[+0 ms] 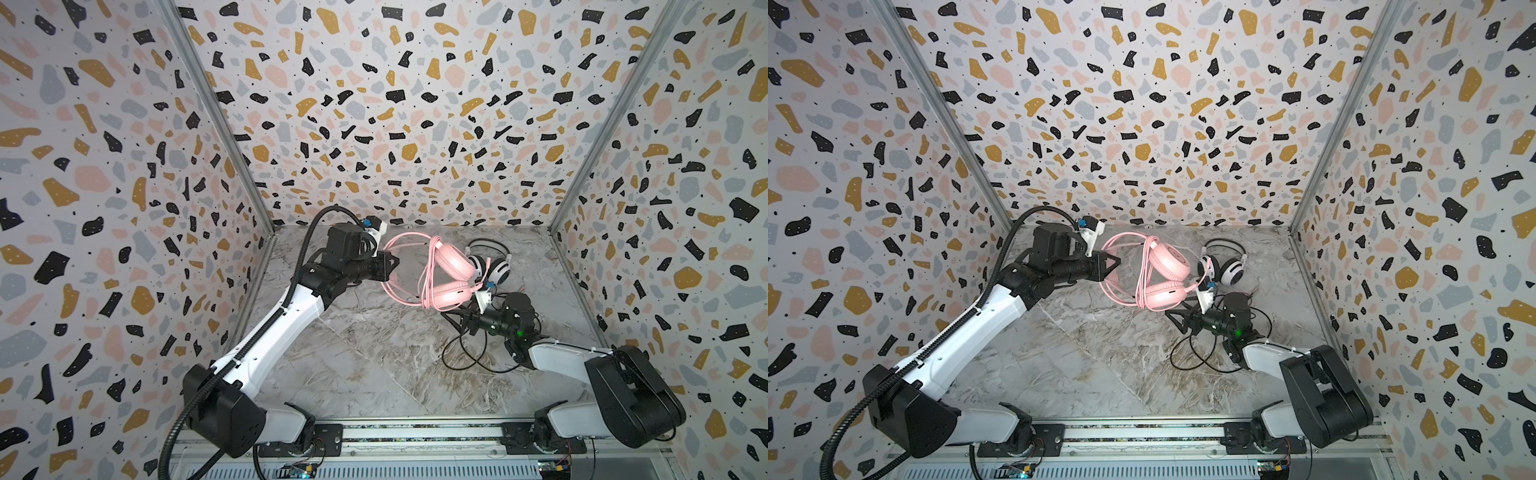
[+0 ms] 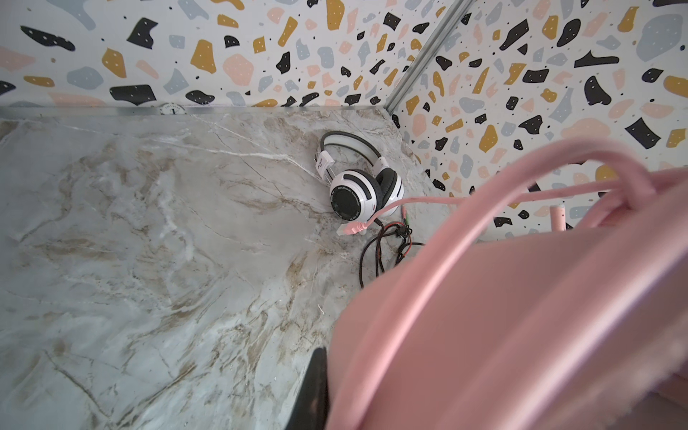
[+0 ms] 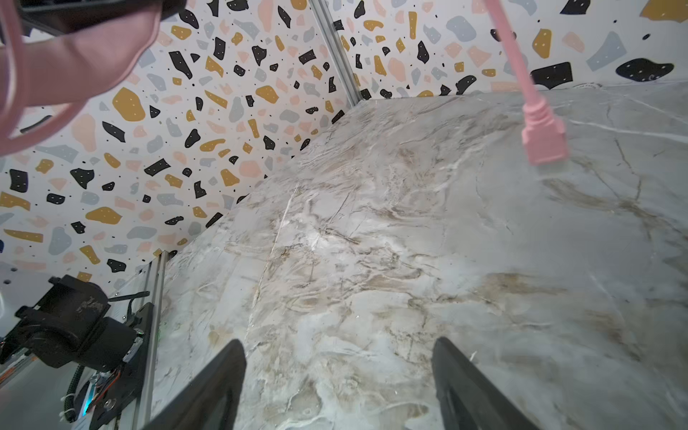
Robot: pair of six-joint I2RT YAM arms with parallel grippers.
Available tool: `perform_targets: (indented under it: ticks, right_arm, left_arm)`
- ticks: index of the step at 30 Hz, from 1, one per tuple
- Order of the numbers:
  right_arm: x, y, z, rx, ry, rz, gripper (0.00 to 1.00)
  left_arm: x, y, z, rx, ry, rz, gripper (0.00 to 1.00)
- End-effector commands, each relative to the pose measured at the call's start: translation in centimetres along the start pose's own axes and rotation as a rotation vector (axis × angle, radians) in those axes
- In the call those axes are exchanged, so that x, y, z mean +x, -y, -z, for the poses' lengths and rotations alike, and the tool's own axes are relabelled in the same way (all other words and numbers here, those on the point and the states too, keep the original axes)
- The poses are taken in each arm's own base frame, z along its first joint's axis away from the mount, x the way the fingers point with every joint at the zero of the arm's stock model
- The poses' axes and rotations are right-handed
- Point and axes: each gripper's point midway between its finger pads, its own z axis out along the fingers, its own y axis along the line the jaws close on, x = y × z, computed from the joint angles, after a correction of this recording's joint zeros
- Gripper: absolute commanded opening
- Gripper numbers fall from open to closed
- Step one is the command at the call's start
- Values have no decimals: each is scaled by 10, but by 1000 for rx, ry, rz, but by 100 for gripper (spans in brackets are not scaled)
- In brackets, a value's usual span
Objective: Wrap the headphones
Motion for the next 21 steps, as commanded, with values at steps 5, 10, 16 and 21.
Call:
perform_targets:
  ticks: [5, 10, 16, 21]
  right_arm:
    - [-44, -4, -14, -52, 108, 80, 80]
    - [-46, -16, -29, -151, 101, 75, 80]
    - [-47, -37, -45, -259, 104, 77, 80]
    - [-49, -36, -52, -292, 107, 64, 76]
  left_arm:
    - [-35, 40, 31, 122, 107, 2, 0]
    - [-34, 45, 35, 145, 109, 12, 0]
    - [-31, 47, 38, 150, 100, 15, 0]
    - [-30, 49, 40, 161, 98, 11, 0]
